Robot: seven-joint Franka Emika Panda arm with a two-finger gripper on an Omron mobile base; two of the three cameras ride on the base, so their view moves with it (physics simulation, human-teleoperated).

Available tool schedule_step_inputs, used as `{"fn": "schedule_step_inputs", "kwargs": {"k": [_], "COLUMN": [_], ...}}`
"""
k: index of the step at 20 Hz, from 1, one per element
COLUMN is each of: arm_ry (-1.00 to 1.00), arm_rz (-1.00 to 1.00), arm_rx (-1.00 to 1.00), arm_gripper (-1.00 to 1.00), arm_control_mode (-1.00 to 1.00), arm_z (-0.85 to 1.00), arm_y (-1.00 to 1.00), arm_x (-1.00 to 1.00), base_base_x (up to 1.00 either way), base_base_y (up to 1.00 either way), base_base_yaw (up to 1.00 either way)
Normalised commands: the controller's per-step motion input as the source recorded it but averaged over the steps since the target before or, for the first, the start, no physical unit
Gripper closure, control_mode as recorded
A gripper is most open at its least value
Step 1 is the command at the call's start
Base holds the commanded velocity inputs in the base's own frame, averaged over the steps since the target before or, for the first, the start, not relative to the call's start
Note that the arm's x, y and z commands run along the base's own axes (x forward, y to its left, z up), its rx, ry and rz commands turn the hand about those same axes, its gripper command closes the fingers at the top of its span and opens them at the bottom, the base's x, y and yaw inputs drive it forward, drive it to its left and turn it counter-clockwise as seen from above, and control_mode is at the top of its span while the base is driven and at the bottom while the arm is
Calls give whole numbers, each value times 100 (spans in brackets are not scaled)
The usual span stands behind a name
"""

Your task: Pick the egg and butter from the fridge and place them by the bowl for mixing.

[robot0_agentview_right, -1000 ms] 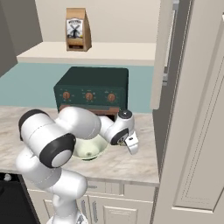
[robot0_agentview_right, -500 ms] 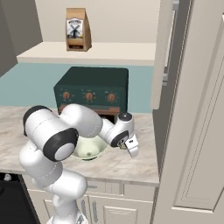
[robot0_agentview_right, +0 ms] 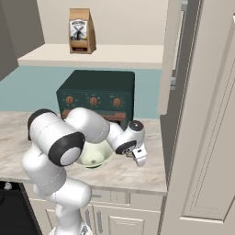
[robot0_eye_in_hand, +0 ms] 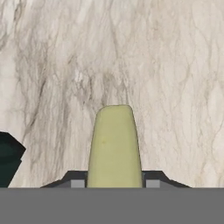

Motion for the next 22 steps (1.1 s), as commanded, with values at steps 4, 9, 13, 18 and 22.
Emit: {"fn": "schedule_step_inputs", "kwargs": {"k": [4, 9, 13, 18, 22], "arm_ry": [5, 7, 10, 5, 0], "arm_rz": [0, 0, 0, 0, 0], "arm_rx": [5, 0, 1, 0, 1], "arm_gripper": [-100, -100, -100, -100, -100], "arm_control_mode": [-100, -100, -100, -100, -100], "arm_z": [-17, -12, -1, 18, 35], "arm_y": [2, 3, 14, 11, 0], "arm_x": [12, 10, 3, -4, -28], "base_base_x": [0, 0, 0, 0, 0], "base_base_y": [0, 0, 0, 0, 0], "base_base_yaw": [0, 0, 0, 0, 0]}}
